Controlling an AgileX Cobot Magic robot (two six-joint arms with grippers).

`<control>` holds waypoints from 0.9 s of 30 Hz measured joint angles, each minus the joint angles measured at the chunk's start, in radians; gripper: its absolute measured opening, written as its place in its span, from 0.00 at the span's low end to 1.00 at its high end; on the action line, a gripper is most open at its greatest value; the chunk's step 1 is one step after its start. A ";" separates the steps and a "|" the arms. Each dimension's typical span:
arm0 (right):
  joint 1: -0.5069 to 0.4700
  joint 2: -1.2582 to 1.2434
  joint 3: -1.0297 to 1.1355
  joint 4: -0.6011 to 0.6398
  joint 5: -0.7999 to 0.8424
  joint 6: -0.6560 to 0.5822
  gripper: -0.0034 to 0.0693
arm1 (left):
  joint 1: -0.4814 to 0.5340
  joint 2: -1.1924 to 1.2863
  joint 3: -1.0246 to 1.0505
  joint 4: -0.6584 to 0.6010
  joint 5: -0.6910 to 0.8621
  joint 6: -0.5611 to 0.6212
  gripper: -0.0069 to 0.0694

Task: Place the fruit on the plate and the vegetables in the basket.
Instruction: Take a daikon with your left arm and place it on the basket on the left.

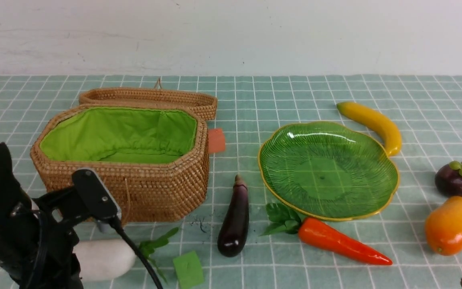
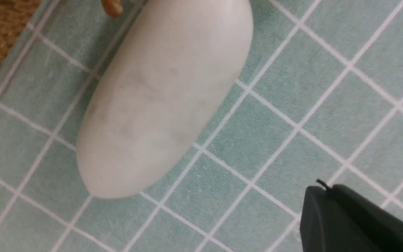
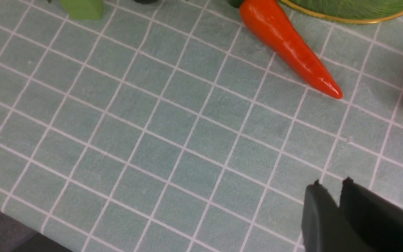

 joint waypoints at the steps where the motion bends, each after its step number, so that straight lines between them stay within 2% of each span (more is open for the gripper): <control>1: 0.000 0.000 0.000 0.005 -0.001 0.000 0.18 | 0.000 0.009 -0.006 0.006 -0.011 0.010 0.27; 3: 0.000 0.000 0.000 0.008 0.002 0.000 0.18 | 0.000 0.012 -0.010 0.013 -0.021 0.017 0.34; 4: 0.000 0.000 0.000 0.011 0.011 0.000 0.18 | 0.000 0.014 -0.016 0.043 -0.048 0.024 0.51; 5: 0.000 0.000 0.000 0.011 0.016 0.000 0.19 | 0.000 0.014 -0.018 0.060 -0.062 0.026 0.59; 6: 0.000 0.000 0.000 0.011 0.019 0.000 0.19 | 0.000 0.014 -0.020 0.064 -0.068 0.026 0.61; 7: 0.000 0.000 0.000 0.011 0.022 0.000 0.19 | 0.000 0.016 -0.020 0.094 -0.094 0.028 0.75; 8: 0.000 0.000 0.000 0.011 0.022 0.000 0.19 | 0.000 0.017 -0.020 0.096 -0.094 0.028 0.76; 11: 0.000 0.000 0.000 0.012 0.024 0.000 0.20 | 0.000 0.042 -0.020 0.122 -0.162 0.065 0.88; 14: 0.000 0.000 0.000 0.017 0.024 0.000 0.20 | 0.000 0.070 -0.020 0.124 -0.207 0.121 0.89; 19: 0.000 0.000 0.000 0.064 0.024 0.003 0.21 | 0.000 0.148 -0.020 0.098 -0.224 0.242 0.84; 27: 0.000 0.000 0.000 0.087 0.025 0.003 0.22 | 0.000 0.227 -0.031 0.124 -0.253 0.265 0.82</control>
